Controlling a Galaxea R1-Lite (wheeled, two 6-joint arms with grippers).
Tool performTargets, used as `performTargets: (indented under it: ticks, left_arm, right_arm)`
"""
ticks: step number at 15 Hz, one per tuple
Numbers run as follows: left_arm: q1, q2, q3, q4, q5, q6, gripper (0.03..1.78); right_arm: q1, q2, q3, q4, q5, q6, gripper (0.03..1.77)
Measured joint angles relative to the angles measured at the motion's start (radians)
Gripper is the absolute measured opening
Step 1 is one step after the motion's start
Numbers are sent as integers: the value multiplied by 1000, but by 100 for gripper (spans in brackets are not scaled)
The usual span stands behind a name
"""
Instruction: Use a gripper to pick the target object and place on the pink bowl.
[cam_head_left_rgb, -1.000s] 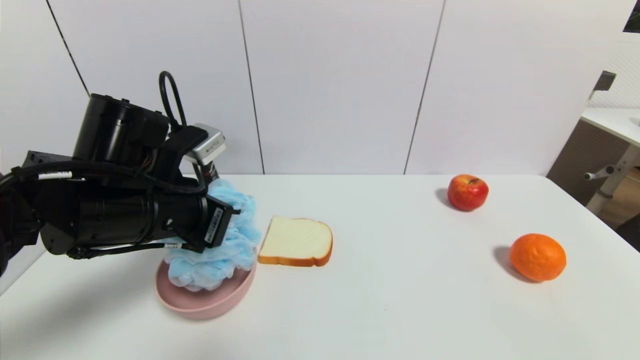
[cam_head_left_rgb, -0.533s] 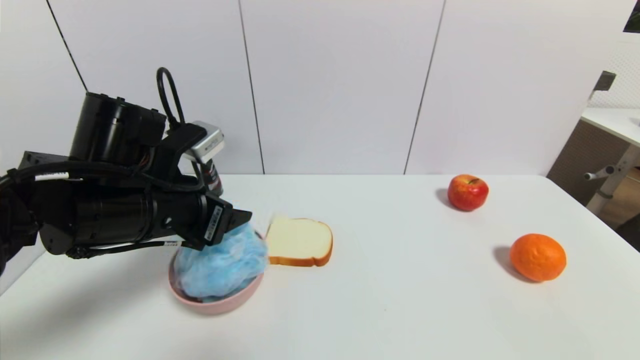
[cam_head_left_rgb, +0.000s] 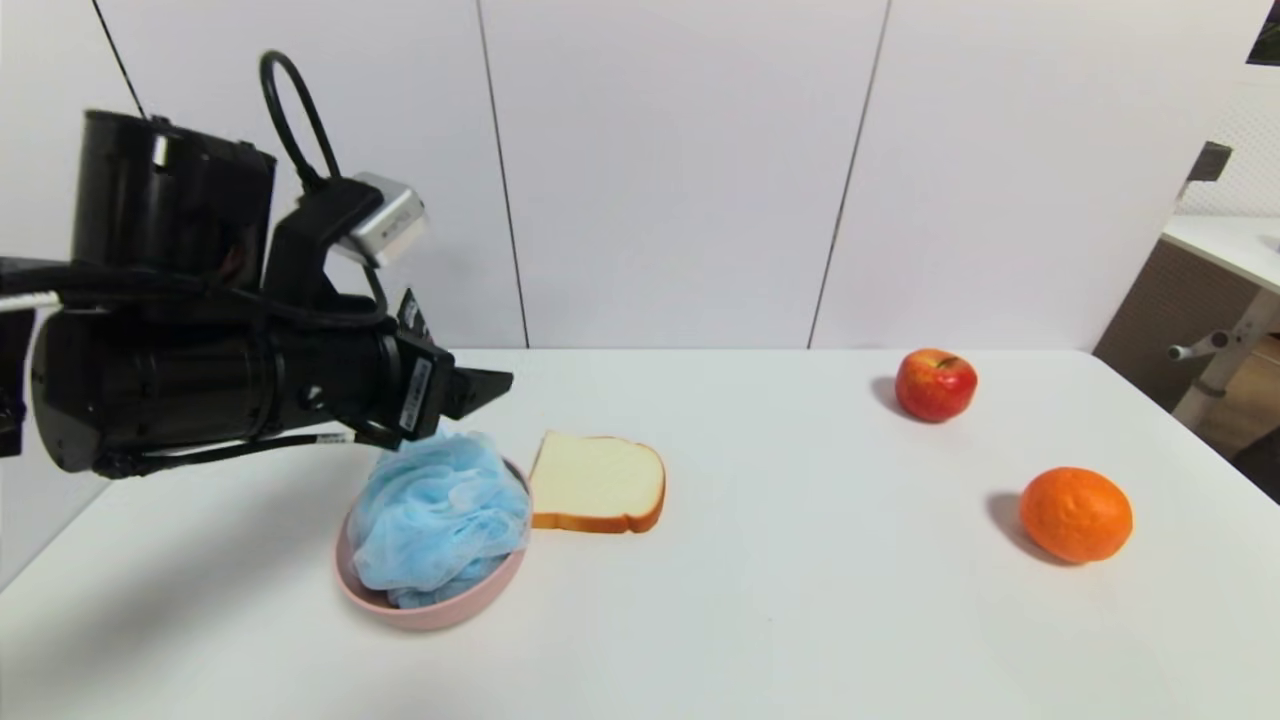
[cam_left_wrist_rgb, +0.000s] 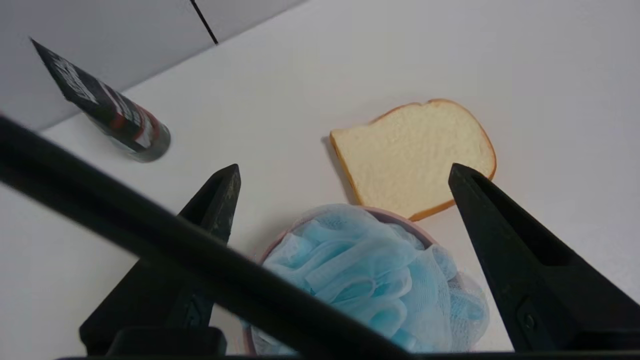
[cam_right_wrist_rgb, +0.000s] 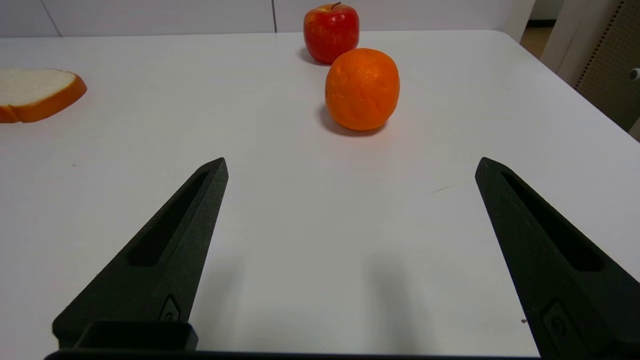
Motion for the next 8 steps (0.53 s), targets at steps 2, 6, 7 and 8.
performTargets:
  ticks: [2, 6, 7, 8]
  left_arm:
    - [47, -35, -58, 6, 4, 17, 156]
    - [253, -161, -89, 11, -10, 95, 162]
    - [307, -212, -62, 19, -21, 101, 163]
    - [354, -263, -15, 23, -32, 101, 164]
  right_arm:
    - [0, 0, 0, 0, 0, 0, 171]
    - [0, 0, 0, 0, 0, 0, 171]
    - [0, 0, 0, 0, 0, 0, 171]
    - [0, 0, 0, 0, 0, 0, 171]
